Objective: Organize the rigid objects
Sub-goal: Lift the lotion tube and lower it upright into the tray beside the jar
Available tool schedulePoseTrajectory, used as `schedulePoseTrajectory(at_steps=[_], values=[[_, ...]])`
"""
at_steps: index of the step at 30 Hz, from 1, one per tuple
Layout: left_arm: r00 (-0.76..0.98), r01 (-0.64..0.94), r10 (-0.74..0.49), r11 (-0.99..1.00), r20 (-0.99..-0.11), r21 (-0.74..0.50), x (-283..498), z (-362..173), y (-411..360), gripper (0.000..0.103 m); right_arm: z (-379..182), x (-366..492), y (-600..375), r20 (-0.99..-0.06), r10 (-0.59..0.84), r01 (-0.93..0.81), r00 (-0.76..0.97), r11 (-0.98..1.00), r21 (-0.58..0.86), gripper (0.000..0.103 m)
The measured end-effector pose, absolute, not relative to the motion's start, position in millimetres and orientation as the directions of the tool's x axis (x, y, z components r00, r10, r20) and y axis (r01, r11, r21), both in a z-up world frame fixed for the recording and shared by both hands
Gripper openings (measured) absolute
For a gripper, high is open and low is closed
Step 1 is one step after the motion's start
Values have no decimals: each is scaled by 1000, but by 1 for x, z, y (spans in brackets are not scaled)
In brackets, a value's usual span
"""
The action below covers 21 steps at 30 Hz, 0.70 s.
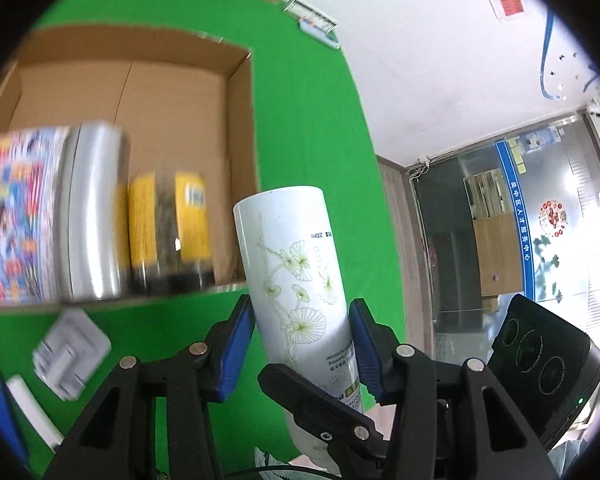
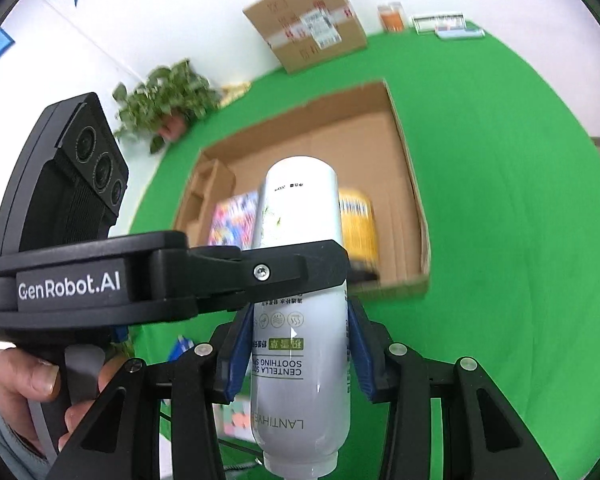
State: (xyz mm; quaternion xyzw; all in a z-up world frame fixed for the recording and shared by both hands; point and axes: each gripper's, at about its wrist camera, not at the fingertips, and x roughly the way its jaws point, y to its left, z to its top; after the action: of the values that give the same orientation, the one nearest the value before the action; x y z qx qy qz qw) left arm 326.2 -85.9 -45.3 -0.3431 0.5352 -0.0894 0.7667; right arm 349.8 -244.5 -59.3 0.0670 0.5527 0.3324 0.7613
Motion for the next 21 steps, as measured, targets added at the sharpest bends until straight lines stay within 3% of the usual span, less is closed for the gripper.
schedulePoseTrajectory(at_steps=[9,21], values=[[383,-192,-516,767,-766,-612,382,-48,-70,47,-52,417,-230,-786,586,-377,195,785,492,42],[274,-244,-593,719,-757,-651,440,-120,-24,47,-139,503,-194,-853,508,-313,120,835,453,42]])
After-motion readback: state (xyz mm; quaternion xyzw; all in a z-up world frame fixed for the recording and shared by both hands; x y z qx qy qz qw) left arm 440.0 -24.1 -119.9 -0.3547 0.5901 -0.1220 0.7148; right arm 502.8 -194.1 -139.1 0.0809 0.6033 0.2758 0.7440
